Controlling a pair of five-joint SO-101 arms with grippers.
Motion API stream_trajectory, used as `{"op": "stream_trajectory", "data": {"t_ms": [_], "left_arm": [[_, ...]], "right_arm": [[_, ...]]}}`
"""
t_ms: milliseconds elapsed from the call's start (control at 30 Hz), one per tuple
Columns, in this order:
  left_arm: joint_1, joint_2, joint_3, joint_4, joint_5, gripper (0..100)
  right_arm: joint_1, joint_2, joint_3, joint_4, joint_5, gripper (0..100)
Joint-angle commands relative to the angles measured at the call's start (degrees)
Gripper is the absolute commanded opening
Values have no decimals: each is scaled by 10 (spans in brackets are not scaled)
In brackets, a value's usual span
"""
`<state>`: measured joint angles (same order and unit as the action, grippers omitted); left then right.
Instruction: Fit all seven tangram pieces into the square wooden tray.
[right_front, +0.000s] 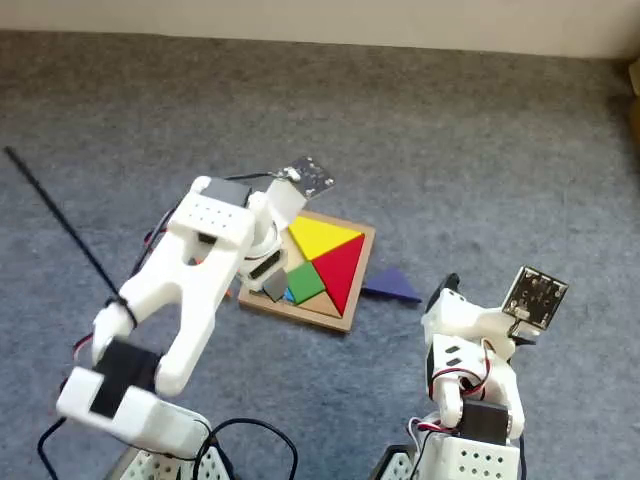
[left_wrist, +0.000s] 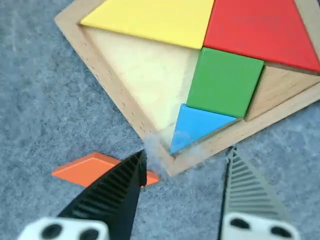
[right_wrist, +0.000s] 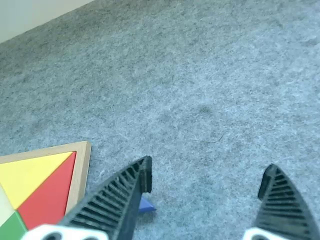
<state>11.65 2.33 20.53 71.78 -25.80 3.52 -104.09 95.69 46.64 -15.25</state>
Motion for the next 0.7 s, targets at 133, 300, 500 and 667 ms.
{"op": "stream_trajectory", "data": {"t_ms": [133,300,500,667], "left_arm": [[12,27,-56,10,-103,235],[13,33,-51,9,-128,235],[16,34,-45,9,-127,232],[52,34,17,-36,-127,232]], "right_arm": [[-6,-3,-8,-18,0,332],[-6,-3,-8,-18,0,332],[-6,-3,-8,-18,0,332],[-6,-3,-8,-18,0,332]]}}
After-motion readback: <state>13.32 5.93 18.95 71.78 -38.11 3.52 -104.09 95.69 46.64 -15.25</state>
